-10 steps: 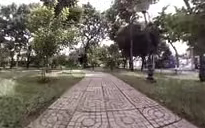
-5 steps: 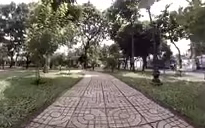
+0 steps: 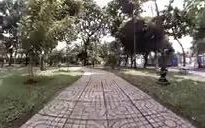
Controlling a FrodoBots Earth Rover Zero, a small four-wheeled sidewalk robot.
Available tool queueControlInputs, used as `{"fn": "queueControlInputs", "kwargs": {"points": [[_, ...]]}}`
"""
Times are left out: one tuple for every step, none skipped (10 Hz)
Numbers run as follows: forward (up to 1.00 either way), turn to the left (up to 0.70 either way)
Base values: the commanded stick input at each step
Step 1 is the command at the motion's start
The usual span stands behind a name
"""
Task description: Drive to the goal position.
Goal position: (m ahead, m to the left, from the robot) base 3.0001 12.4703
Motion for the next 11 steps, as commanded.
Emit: {"fn": "queueControlInputs", "kwargs": {"points": [[0.70,0.00],[0.70,0.00],[0.70,0.00],[0.70,0.00],[0.70,0.00],[0.70,0.00],[0.70,0.00],[0.70,0.00],[0.70,0.00],[0.70,0.00],[0.70,0.00]]}}
